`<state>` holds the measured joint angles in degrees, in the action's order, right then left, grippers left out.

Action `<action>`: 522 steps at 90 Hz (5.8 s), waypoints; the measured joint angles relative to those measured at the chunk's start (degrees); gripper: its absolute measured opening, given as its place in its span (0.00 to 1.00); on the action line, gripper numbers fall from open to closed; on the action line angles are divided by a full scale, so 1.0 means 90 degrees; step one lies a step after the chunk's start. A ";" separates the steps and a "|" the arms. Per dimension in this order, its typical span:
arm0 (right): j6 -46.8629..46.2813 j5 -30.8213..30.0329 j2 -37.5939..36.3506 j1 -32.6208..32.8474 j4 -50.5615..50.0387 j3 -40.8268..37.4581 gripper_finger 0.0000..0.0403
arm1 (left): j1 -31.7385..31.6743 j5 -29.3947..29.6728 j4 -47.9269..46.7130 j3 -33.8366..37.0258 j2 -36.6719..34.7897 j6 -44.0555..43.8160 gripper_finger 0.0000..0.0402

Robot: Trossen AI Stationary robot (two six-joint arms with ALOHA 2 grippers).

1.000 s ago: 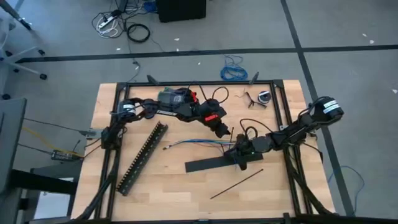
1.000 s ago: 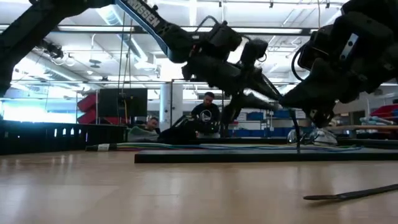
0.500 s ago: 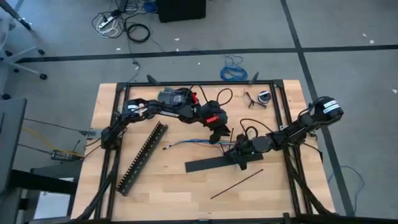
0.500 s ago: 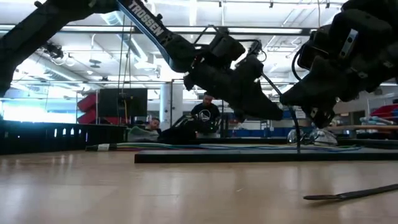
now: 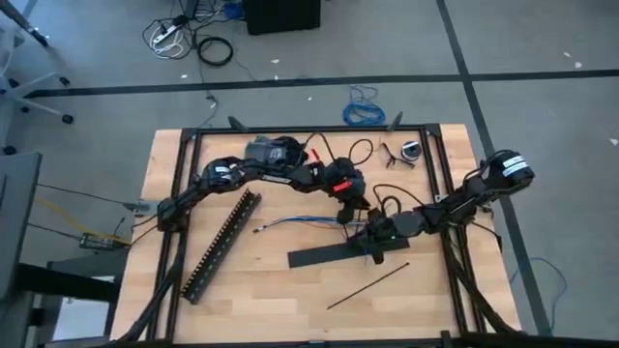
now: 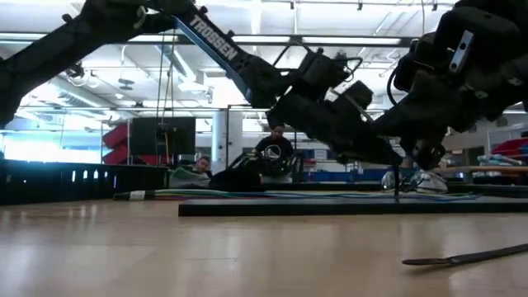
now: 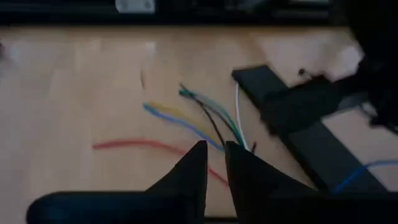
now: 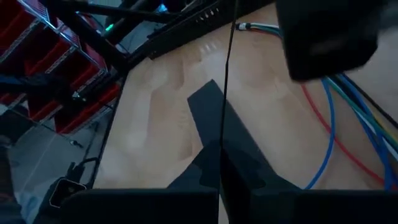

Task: Ziptie cables
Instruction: Wrap the black zip tie on the cable wires

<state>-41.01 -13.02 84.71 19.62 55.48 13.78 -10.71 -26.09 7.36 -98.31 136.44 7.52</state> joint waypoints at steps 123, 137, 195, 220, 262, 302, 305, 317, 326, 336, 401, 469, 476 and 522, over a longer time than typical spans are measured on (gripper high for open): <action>-0.1085 0.0087 0.0000 -0.0519 -0.0075 0.0000 0.00 | -0.0380 0.0940 -0.2983 -0.0025 -0.0046 0.0406 0.00; -0.1729 0.0144 0.0000 -0.0662 -0.0391 0.0000 0.00 | -0.0439 0.0946 -0.3259 -0.0017 -0.0154 0.0399 0.00; -0.2549 0.0245 0.0000 -0.1066 -0.0802 0.0002 0.00 | -0.0635 0.0133 -0.4003 0.0035 -0.0483 -0.0334 0.00; -0.2806 0.0248 0.0000 -0.1071 -0.1097 0.0002 0.00 | -0.0853 -0.0767 -0.3484 0.0044 -0.0859 -0.1535 0.00; -0.2616 0.0253 0.0000 -0.1071 -0.0922 0.0002 0.00 | -0.1378 -0.1399 -0.3437 0.0030 -0.0940 -0.4498 0.10; -0.2427 0.0251 0.0000 -0.1071 -0.0829 0.0012 0.00 | -0.1057 0.0178 -0.3669 0.0009 -0.0942 -0.5940 0.27; -0.2418 0.0253 0.0000 -0.1071 -0.0828 0.0015 0.00 | -0.1017 0.0271 -0.3680 0.0009 -0.0942 -0.6021 0.26; -0.2305 0.0253 0.0000 -0.1071 -0.0813 0.0017 0.00 | -0.0899 0.0842 -0.3735 0.0009 -0.0943 -0.6170 0.24; -0.2238 0.0250 0.0000 -0.1071 -0.0793 0.0017 0.00 | -0.0814 0.1219 -0.3930 0.0009 -0.0944 -0.6226 0.23; -0.2212 0.0250 0.0000 -0.1071 -0.0791 0.0017 0.00 | -0.0681 0.1443 -0.4139 0.0009 -0.0947 -0.6379 0.21; -0.2236 0.0248 0.0000 -0.1061 -0.0707 0.0017 0.00 | -0.0341 0.2289 -0.5437 -0.1783 -0.0964 -0.6623 0.15; -0.2039 0.0060 0.0000 -0.1098 -0.0853 0.0022 0.00 | -0.0142 0.3384 -0.5411 -0.1755 -0.0959 -0.5552 0.15; -0.1900 0.0011 0.0000 -0.1150 -0.0908 0.0022 0.00 | -0.0152 0.3395 -0.5926 -0.1755 -0.0957 -0.5765 0.15; -0.1307 -0.0258 0.0000 -0.1146 -0.0847 0.0022 0.00 | 0.0148 0.3573 -0.5221 -0.1755 -0.0867 -0.7798 0.15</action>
<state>-52.78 -15.34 84.71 9.31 47.86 13.98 -9.39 6.07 -39.62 -114.11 128.64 -62.65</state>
